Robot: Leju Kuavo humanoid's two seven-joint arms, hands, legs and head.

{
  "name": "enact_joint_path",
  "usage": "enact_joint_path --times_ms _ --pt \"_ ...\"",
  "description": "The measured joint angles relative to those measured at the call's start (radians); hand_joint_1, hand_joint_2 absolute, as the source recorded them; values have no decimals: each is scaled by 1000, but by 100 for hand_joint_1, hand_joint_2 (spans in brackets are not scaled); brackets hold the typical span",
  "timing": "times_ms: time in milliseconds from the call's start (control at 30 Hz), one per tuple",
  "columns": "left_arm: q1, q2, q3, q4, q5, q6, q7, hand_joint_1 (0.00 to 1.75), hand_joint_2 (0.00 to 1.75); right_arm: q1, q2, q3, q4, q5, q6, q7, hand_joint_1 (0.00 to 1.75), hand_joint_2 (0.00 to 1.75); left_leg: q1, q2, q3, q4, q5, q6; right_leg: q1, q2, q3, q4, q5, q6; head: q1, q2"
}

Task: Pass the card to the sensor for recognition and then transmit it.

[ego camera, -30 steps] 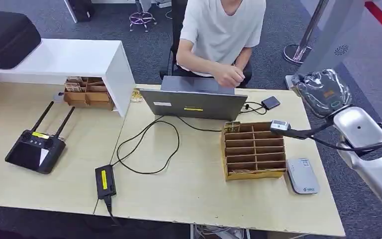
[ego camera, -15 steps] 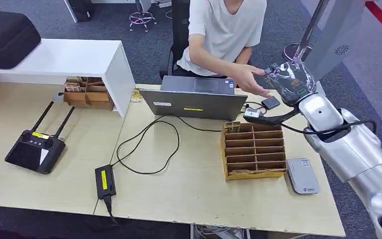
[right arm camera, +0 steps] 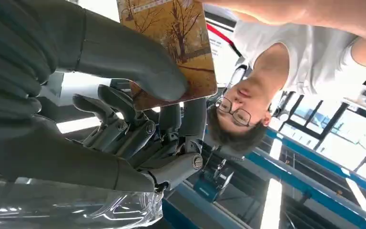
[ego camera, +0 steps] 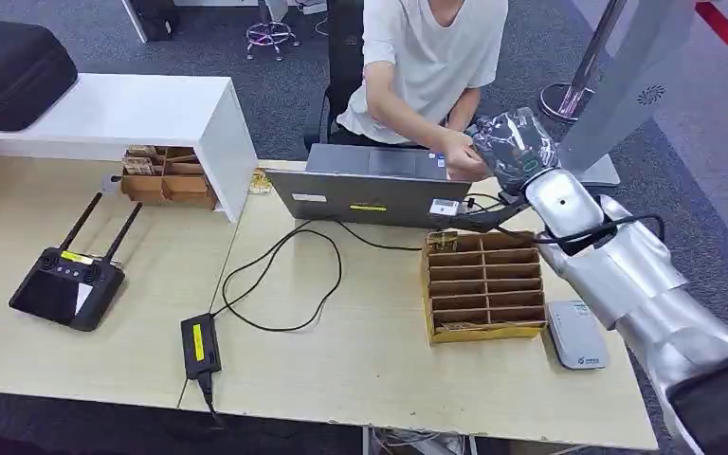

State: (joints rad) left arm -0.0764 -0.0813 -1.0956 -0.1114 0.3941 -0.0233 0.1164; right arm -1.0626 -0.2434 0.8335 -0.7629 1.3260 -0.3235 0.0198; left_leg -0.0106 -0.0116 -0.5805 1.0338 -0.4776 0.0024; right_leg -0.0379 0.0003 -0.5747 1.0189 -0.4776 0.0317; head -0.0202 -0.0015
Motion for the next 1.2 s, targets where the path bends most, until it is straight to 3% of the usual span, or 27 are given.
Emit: enact_joint_path --times_ms 333,400,433,467,633,700,800,933,1200 --pt "0 0 0 0 -7 3 -6 0 175 0 10 6 22 0 0 0 168 175 0 0 0 0 0 0 0 0 0 0 0 0 0 0" --pt "0 0 0 0 -7 3 -6 0 175 0 10 6 23 0 2 0 143 175 0 0 0 0 0 0 0 0 0 0 0 0 0 0" --pt "0 0 0 0 -7 3 -6 0 175 0 10 6 23 0 2 0 103 175 0 0 0 0 0 0 0 0 0 0 0 0 0 0" --pt "0 0 0 0 -7 3 -6 0 175 0 10 6 23 0 2 0 86 175 0 0 0 0 0 0 0 0 0 -1 0 0 0 0" --pt "0 0 -1 0 -6 3 -2 0 175 1 10 6 22 5 5 0 86 175 0 0 0 0 0 0 0 0 0 0 0 0 0 0" --pt "0 0 -1 0 -6 3 -2 0 175 1 9 6 22 5 5 1 17 175 0 0 0 0 0 0 0 1 -1 0 0 0 0 0" --pt "0 0 -1 0 -6 2 1 0 175 1 9 6 22 5 5 1 17 175 0 0 0 0 0 0 0 0 -1 0 0 -1 0 0" --pt "-1 0 -1 0 -5 1 6 0 175 2 9 6 22 5 5 1 0 175 0 0 0 0 0 0 0 0 -1 0 0 -1 0 0" --pt "0 0 -1 0 -3 1 6 0 175 6 9 6 22 6 5 2 0 175 0 0 0 0 0 0 0 0 -1 0 0 -1 0 0"
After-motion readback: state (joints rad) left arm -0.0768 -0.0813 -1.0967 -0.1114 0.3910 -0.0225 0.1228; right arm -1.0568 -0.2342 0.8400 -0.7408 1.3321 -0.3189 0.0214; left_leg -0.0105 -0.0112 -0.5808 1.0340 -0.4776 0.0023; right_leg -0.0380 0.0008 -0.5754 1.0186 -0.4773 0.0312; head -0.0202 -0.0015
